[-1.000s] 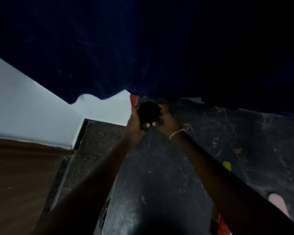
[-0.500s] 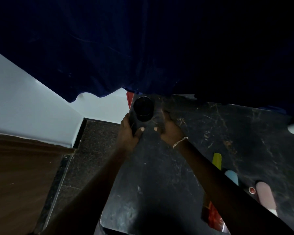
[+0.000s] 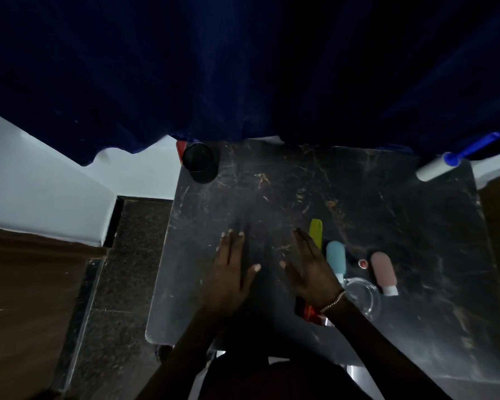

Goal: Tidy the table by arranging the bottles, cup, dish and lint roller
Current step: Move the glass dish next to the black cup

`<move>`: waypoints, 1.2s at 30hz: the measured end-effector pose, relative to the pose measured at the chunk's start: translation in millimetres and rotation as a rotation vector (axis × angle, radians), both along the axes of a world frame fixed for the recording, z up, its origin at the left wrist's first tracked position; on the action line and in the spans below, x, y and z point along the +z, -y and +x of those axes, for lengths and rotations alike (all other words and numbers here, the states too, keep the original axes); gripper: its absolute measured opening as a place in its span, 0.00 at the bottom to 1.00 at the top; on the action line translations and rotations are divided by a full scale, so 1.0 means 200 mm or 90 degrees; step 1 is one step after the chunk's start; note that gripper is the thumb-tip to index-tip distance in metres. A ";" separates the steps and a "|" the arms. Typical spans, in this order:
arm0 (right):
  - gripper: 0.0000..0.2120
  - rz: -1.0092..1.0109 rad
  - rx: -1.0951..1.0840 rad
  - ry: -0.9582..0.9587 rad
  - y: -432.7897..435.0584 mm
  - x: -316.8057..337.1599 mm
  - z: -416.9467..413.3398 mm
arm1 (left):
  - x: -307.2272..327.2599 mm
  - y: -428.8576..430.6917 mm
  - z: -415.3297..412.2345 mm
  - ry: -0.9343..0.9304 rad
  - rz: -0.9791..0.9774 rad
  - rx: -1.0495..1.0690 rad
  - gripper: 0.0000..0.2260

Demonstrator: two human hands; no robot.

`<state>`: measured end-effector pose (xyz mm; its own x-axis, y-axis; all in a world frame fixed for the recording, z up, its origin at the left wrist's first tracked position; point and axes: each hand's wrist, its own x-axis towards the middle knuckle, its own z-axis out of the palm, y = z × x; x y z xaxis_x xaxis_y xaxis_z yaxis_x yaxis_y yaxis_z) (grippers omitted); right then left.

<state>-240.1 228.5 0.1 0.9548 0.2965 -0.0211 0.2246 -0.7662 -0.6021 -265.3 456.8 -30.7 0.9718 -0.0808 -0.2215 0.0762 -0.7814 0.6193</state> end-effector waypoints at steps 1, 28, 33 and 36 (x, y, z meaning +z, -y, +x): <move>0.34 0.006 -0.019 -0.015 0.03 0.00 -0.03 | -0.01 0.04 -0.03 0.005 0.004 -0.012 0.36; 0.22 -0.163 -0.260 -0.335 0.93 -0.12 -0.44 | 0.08 1.32 -0.38 -0.221 0.114 -0.015 0.13; 0.17 -0.146 -0.253 -0.321 0.94 -0.15 -0.44 | 0.07 1.40 -0.38 -0.255 0.072 0.088 0.15; 0.16 -0.133 -0.260 -0.323 0.93 -0.15 -0.44 | 0.07 1.43 -0.39 -0.249 0.043 0.115 0.15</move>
